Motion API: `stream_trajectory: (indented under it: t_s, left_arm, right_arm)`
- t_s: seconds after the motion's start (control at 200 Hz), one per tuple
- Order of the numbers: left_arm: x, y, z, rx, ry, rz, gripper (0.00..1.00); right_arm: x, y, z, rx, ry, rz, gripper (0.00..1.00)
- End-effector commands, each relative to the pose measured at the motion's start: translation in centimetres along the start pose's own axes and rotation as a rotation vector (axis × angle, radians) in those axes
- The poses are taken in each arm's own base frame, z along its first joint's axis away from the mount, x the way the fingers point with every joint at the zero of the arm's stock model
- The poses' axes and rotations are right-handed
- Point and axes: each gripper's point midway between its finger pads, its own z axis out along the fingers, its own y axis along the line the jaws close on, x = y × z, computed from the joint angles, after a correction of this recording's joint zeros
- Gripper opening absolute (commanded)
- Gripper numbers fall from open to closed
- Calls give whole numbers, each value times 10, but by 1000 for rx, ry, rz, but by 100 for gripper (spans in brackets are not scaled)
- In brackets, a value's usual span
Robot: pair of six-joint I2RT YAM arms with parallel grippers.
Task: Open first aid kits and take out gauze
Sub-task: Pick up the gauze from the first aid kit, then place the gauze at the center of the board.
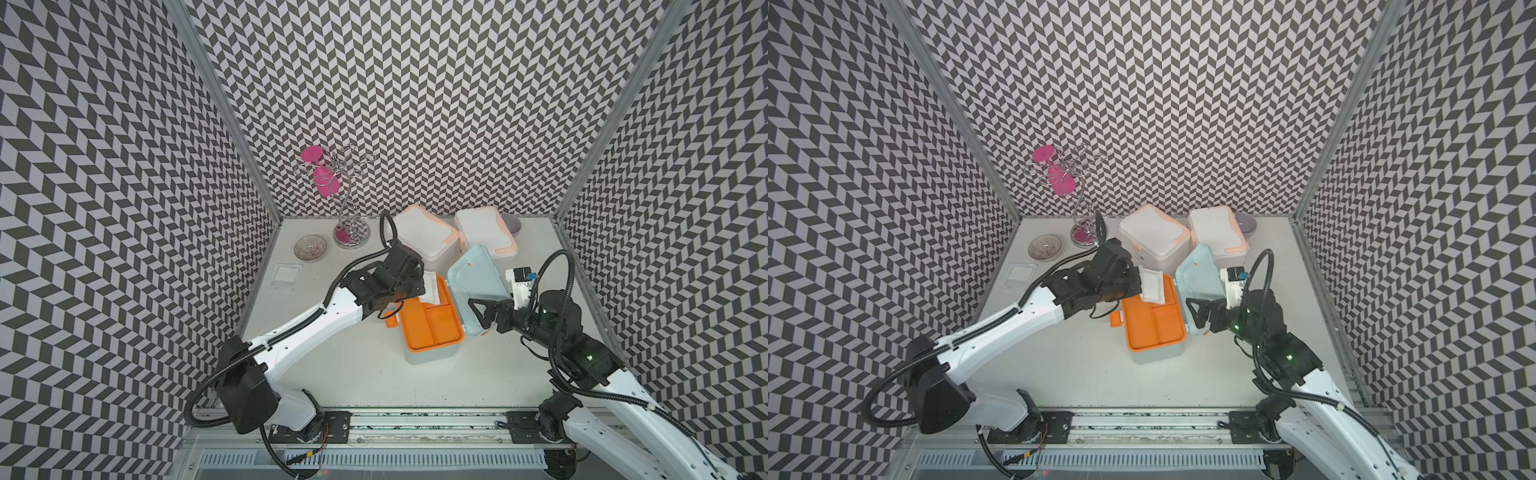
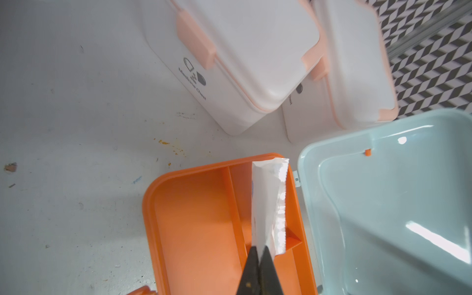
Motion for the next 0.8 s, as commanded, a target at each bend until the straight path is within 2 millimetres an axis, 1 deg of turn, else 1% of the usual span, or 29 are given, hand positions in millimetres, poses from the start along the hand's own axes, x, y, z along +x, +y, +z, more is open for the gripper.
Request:
stream_trajectory:
  t_s: [0.0,0.105,0.195,0.205,0.225,0.235,0.31,0.351,0.456,0.501,0.506,0.606,0.686,0.796]
  left_arm:
    - [-16,42,-11,-53,-55,-80,0]
    - [-34,87,-25,-69,-107,-162,0]
    - [-48,136,-37,-122,-170,-240,0]
    - [-50,144,-39,-132,-181,-256,0]
    - [-52,152,-42,-137,-192,-273,0]
    - [-54,161,-43,-149,-203,-290,0]
    - [-63,199,-54,-176,-264,-367,0]
    - [-66,219,-58,-203,-298,-409,0]
    - [-70,263,-64,-247,-361,-529,0]
    - [-70,280,-62,-262,-380,-583,0]
    - [-68,283,-61,-268,-377,-592,0]
    - [-64,317,-52,-284,-401,-719,0]
    - [-63,335,-41,-299,-410,-790,0]
    - [-62,350,-20,-307,-387,-861,0]
  right_arm:
    - [-8,3,-2,-8,-37,-7,100]
    - [-7,3,-1,-12,-37,-9,100]
    - [-5,2,1,-11,-27,-8,100]
    - [-6,2,0,-11,-29,-9,100]
    - [-5,2,1,-12,-28,-9,100]
    - [-6,3,0,-12,-28,-9,100]
    - [-6,3,0,-15,-30,-10,100]
    - [-6,3,0,-13,-33,-10,100]
    - [-5,2,2,-10,-27,-9,100]
    - [-5,2,2,-10,-24,-10,100]
    - [-4,1,2,-9,-23,-9,100]
    - [-4,1,3,-8,-22,-9,100]
    - [-4,1,2,-10,-24,-9,100]
    - [-5,2,3,-11,-22,-12,100]
